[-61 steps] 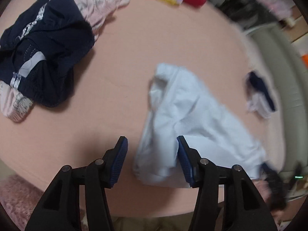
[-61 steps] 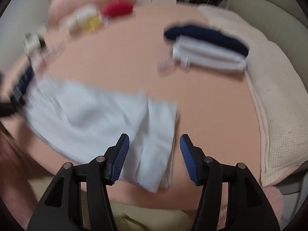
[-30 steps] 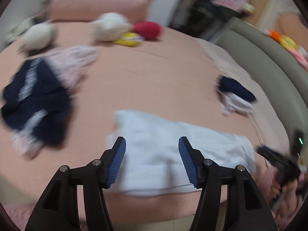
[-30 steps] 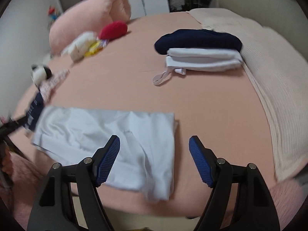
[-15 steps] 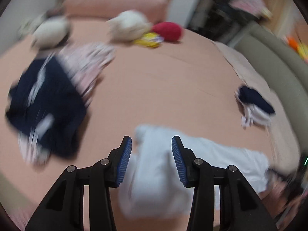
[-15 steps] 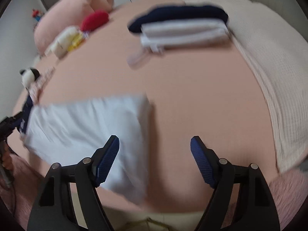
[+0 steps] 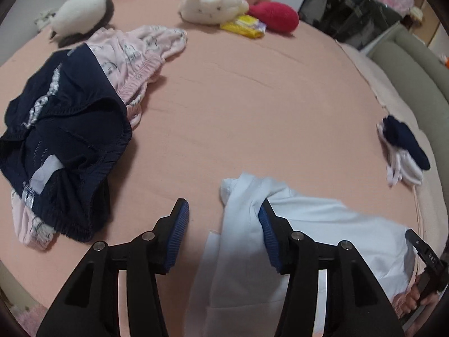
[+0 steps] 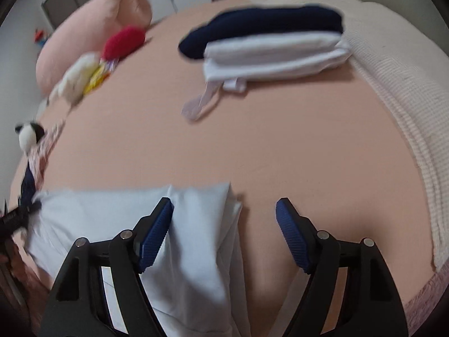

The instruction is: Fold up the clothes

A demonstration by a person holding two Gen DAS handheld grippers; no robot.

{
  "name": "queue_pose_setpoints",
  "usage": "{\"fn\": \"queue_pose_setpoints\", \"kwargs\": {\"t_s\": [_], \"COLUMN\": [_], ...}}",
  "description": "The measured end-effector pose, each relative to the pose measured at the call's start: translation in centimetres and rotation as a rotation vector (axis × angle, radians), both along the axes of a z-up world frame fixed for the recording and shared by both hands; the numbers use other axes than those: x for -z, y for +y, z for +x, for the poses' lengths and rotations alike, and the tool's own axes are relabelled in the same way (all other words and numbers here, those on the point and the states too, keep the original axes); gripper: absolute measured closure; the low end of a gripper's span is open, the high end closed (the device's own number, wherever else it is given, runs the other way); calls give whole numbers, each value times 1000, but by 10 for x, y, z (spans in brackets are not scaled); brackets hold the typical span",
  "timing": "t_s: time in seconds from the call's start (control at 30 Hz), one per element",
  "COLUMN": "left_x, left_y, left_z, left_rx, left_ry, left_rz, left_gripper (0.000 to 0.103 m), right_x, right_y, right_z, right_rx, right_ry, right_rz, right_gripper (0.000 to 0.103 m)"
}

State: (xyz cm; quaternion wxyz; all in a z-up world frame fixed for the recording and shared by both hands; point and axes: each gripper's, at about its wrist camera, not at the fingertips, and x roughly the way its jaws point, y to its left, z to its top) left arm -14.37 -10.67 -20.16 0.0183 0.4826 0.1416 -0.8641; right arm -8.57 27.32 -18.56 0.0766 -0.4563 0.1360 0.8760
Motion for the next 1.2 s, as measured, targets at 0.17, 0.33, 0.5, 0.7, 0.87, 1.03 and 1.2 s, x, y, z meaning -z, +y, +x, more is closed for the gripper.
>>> {"fn": "queue_pose_setpoints", "kwargs": {"t_s": [0.17,0.33,0.5,0.7,0.87,1.03,1.2], "left_x": [-24,-13,-35,-8,-8,-30,-31], "left_y": [48,21,56,102,67,35,58], "left_z": [39,50,72,64,72,81,83], "left_rx": [156,57,229,321,196,117,227], "left_ry": [87,-8,154,32,-29,99,127], "left_rz": [-82,-67,-49,-181,-206,-34,-41], "left_gripper": [52,54,54,53,48,50,50], "right_x": [-12,0,-34,-6,-2,-3,-25], "right_y": [-12,-16,-33,-85,-73,-43,-56], "right_z": [16,26,55,43,58,72,71], "right_rx": [-68,-115,-162,-296,-316,-240,-298], "right_ry": [4,-70,82,-47,-88,-86,53], "right_rz": [128,215,215,253,264,118,45], "right_gripper": [26,27,27,27,21,22,22]}}
